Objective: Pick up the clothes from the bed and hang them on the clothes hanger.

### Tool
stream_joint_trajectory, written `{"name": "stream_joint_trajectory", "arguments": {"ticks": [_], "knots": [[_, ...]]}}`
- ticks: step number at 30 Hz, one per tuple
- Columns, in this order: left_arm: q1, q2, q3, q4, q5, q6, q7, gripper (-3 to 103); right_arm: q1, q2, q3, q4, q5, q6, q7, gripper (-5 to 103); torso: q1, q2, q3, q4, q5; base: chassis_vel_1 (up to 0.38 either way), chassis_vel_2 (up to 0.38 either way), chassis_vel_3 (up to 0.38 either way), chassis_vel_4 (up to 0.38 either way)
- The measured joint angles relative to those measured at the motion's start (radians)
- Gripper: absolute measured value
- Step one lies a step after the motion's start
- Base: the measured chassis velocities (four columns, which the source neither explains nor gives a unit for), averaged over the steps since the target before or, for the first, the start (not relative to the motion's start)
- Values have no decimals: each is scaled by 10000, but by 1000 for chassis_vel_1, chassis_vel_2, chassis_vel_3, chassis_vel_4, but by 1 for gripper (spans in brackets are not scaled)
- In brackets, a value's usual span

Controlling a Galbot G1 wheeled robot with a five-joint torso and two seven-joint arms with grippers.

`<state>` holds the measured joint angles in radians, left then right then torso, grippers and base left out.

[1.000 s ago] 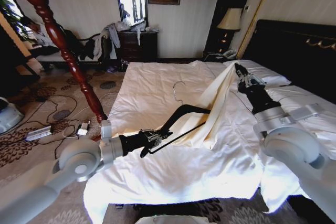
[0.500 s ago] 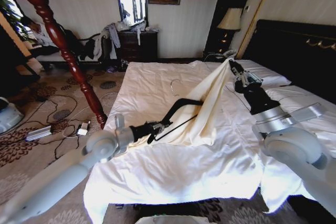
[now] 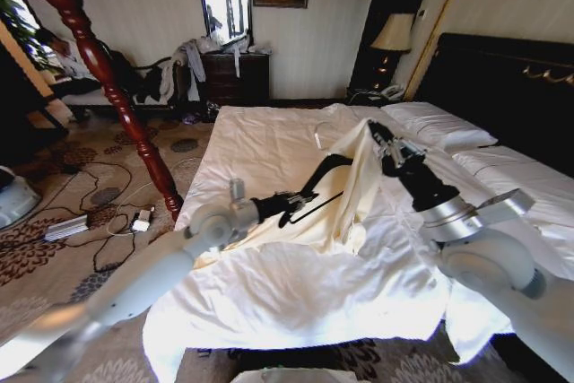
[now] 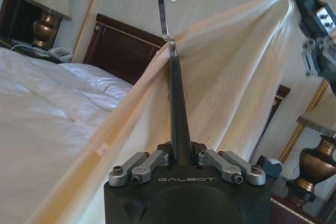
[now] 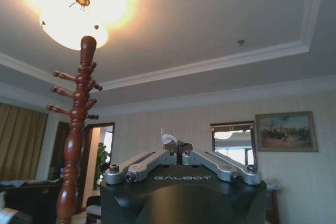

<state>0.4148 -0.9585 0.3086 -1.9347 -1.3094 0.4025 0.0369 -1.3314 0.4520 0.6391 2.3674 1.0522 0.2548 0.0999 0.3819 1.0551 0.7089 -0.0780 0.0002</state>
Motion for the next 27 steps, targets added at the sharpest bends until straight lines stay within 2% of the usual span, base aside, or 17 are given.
{"name": "stream_joint_trajectory", "arguments": {"ticks": [7,11,16,17,19,23,24,26,27], "knots": [[-532,-554,174,616,123,-73,-25,18,-537,19,13,283,-396,131,-439,0,0,0,0,1,-2,0,0,0,0],[-754,-843,271,780,129,-75,-110,18,-1096,7,69,308,-719,170,-1025,0,-1,0,-1,-1,-3,0,0,0,0],[-822,-892,267,702,123,-69,-165,18,-1545,150,-1,158,-1284,89,-1077,-2,-1,0,-1,0,-3,0,0,0,0],[-829,-839,234,633,119,-64,-166,18,-1687,184,-10,107,-1422,53,-1080,2,-1,0,-1,0,-3,0,0,0,0],[-834,-784,204,593,118,-62,-166,18,-1773,204,-20,85,-1491,34,-1092,2,-2,1,-2,0,-2,0,0,0,0],[-842,-458,8,346,99,-49,-166,18,-2199,348,-314,66,-1866,-155,-1071,24,-1,0,-1,2,-4,0,0,0,0],[-842,-458,8,346,99,-49,-166,18,-2199,348,-314,66,-1866,-155,-1071,24,-1,0,-1,2,-4,0,0,0,0],[-845,-233,-149,198,71,-44,-156,18,-2470,397,-430,64,-2207,-188,-1027,35,-2,1,-2,1,-3,0,0,0,0],[-845,-126,-223,147,51,-44,-154,18,-2581,399,-430,74,-2276,-186,-1043,35,-1,1,-2,-2,-4,0,0,0,0]]}}
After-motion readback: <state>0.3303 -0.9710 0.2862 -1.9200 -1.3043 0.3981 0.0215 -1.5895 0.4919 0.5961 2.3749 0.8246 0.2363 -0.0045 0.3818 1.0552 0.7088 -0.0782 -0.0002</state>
